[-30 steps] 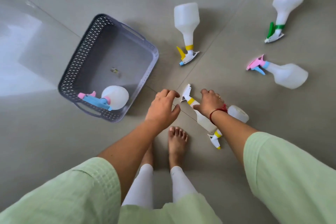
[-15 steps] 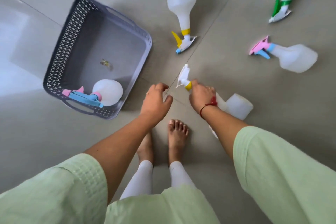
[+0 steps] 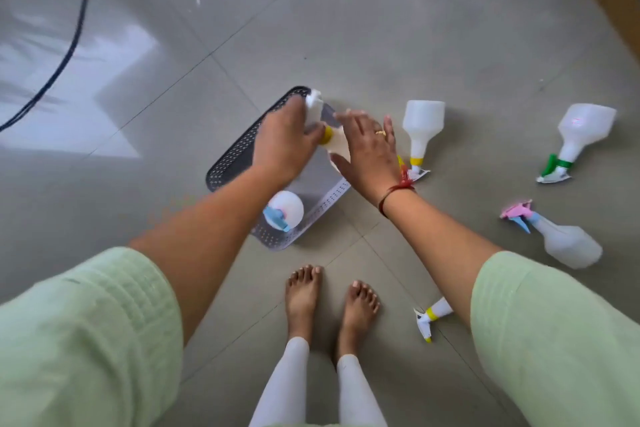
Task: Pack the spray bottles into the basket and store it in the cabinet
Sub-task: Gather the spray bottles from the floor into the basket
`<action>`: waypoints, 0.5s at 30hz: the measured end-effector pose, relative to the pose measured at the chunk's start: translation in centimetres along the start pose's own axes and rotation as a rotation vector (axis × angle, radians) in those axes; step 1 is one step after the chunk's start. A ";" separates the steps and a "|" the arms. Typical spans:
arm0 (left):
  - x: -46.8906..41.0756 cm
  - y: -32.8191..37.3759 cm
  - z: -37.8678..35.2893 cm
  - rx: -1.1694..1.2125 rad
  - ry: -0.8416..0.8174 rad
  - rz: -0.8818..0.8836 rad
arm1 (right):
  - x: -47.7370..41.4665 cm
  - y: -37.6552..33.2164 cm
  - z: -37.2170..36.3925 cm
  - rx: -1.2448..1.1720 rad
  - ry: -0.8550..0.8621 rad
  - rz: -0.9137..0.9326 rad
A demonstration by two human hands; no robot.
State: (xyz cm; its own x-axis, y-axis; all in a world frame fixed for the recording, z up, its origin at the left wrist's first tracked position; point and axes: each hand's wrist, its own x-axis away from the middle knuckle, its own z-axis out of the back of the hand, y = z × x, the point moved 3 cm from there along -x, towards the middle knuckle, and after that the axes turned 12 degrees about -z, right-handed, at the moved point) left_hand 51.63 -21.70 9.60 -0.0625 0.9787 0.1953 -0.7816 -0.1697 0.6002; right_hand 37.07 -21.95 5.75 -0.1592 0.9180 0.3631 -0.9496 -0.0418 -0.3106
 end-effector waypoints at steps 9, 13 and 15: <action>5.6 -13.9 1.5 0.162 0.082 0.625 | 4.3 -0.8 -5.6 -0.079 -0.162 -0.056; 7.6 -15.9 -0.3 0.246 0.066 0.719 | 6.7 1.1 -7.4 -0.078 -0.241 -0.087; 7.8 -16.2 -0.9 0.225 0.053 0.729 | 7.2 1.6 -8.0 -0.065 -0.275 -0.093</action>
State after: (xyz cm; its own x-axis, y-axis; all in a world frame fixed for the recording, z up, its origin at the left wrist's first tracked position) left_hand 63.25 -11.17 0.65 -0.5484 0.6137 0.5680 -0.3866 -0.7884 0.4786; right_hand 36.57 -12.26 0.83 -0.1481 0.7748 0.6146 -0.9457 0.0709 -0.3172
